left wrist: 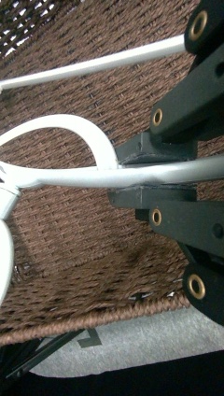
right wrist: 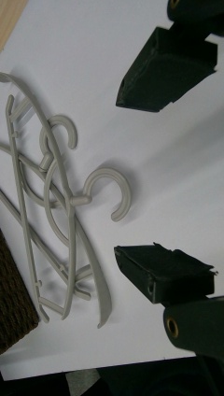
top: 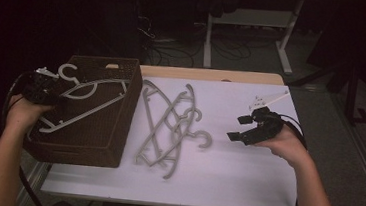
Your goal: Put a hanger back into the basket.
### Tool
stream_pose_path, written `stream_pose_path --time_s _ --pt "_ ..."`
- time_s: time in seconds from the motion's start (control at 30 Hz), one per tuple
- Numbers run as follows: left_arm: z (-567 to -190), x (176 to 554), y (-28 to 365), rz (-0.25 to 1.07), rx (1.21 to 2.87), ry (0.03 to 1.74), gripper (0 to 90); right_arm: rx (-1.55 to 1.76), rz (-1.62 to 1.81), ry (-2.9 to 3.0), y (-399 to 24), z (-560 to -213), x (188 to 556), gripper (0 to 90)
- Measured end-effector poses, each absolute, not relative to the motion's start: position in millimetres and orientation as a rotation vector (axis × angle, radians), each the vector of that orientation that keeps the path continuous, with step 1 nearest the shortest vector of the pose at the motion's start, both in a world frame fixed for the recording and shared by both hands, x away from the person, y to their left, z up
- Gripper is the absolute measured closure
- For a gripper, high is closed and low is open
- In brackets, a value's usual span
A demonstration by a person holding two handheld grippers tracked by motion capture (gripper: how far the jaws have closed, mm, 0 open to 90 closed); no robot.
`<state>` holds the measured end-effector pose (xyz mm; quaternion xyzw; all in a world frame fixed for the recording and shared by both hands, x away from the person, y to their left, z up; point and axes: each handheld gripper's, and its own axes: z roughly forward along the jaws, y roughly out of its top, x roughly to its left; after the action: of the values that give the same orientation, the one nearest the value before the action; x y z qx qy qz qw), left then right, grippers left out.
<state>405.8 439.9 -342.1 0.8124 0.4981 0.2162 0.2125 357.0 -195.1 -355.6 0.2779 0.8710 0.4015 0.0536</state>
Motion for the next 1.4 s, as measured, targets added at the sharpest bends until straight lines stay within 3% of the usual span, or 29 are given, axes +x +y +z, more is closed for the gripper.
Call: stream_pose_path --time_s 0.07,0.17,0.47,0.57,0.67,0.77,0.9,1.07,1.4 --pt "-343.5 405.7 442.3 0.603 2.256 1.382 72.0 0.839 1.22 2.65 -194.5 -356.6 357.9 22.4" --pt "-344.5 406.6 444.0 0.61 2.264 1.372 80.2 0.843 1.216 2.653 -193.1 -357.2 358.3 22.4" --pt "-340.9 417.9 449.4 0.658 2.286 1.335 80.3 0.834 1.215 2.655 -190.7 -358.1 357.7 22.4" --pt "-341.4 417.7 451.9 0.66 2.273 1.341 73.2 0.836 1.211 2.658 -190.0 -358.5 357.8 22.4" --pt "-341.0 420.3 453.3 0.69 2.277 1.324 80.9 0.836 1.211 2.658 -190.0 -358.1 357.5 22.4" --pt "-341.5 425.1 453.5 0.676 2.268 1.316 80.5 0.836 1.21 2.659 -189.7 -357.9 357.1 22.4" --pt "-344.4 427.4 450.3 0.661 2.286 1.333 60.5 0.827 1.217 2.656 -190.1 -357.8 356.1 22.4" --pt "-338.3 422.6 453.3 0.62 2.22 1.306 47.3 0.835 1.214 2.656 -191.6 -357.5 356.0 22.4" --pt "-317.1 413.3 425.2 0.528 2.116 1.18 34.5 0.834 1.222 2.653 -191.2 -358.2 357.3 22.3"
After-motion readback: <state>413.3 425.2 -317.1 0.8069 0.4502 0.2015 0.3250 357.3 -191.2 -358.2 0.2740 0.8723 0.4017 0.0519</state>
